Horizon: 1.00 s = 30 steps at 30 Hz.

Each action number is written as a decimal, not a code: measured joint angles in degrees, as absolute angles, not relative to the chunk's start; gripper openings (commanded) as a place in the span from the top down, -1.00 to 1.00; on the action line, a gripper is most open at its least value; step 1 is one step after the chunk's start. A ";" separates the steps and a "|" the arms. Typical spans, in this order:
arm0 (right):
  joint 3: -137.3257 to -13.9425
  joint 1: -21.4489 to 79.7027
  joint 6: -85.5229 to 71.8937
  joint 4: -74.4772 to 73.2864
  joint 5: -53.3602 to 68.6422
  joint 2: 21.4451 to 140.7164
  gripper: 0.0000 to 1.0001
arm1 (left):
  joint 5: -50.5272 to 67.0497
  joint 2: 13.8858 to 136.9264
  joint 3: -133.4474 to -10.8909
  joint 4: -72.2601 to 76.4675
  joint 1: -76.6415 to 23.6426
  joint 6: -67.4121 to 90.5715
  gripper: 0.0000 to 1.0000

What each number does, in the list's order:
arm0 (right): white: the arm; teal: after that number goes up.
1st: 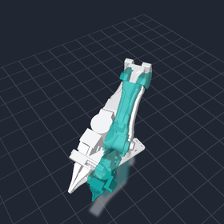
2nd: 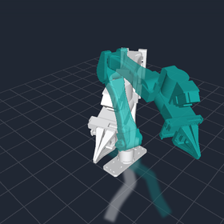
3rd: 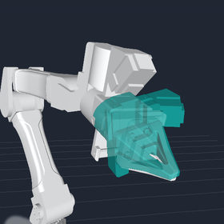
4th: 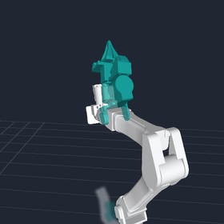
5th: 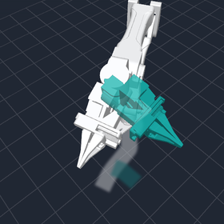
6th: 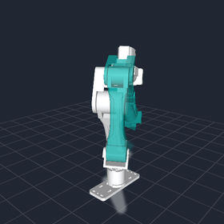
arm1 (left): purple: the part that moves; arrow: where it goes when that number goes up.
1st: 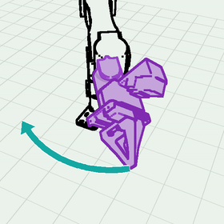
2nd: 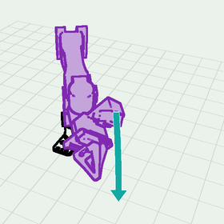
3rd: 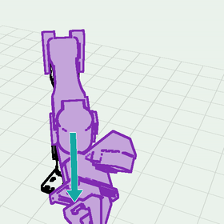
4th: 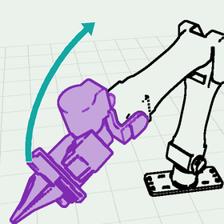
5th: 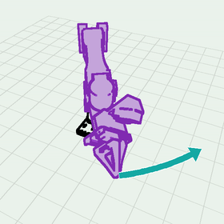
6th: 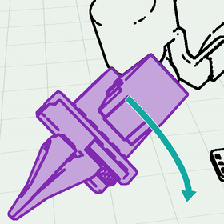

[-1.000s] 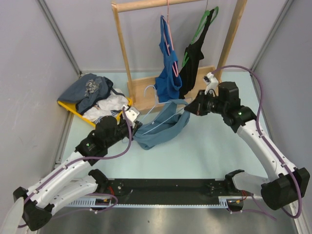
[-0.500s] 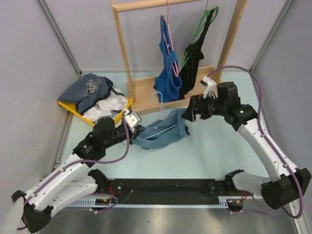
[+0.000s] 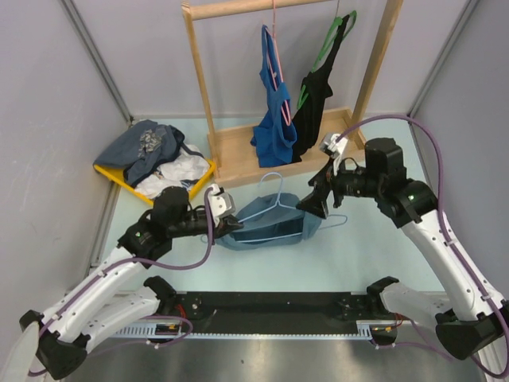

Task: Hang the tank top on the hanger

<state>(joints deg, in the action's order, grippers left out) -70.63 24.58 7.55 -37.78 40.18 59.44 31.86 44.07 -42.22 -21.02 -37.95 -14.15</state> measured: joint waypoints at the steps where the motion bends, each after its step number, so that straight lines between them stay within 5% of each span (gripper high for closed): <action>1: -70.28 25.34 8.43 -38.26 41.12 59.44 -0.86 | 32.27 43.97 -42.54 -21.63 -37.69 -14.63 1.00; 21: -66.94 32.58 14.24 -42.94 40.73 61.19 -0.76 | 33.74 38.79 -48.16 -31.83 -34.06 -19.59 1.00; 29: -66.52 33.61 14.74 -42.96 39.75 62.26 0.20 | 33.41 37.56 -48.97 -33.23 -34.04 -19.62 1.00; 30: -66.52 33.78 14.96 -42.96 39.66 62.26 0.50 | 33.21 37.56 -48.97 -33.26 -34.04 -19.62 1.00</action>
<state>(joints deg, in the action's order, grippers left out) -66.52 33.78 14.96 -42.96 39.66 62.26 33.21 37.56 -48.97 -33.26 -34.04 -19.62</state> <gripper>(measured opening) 0.491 0.047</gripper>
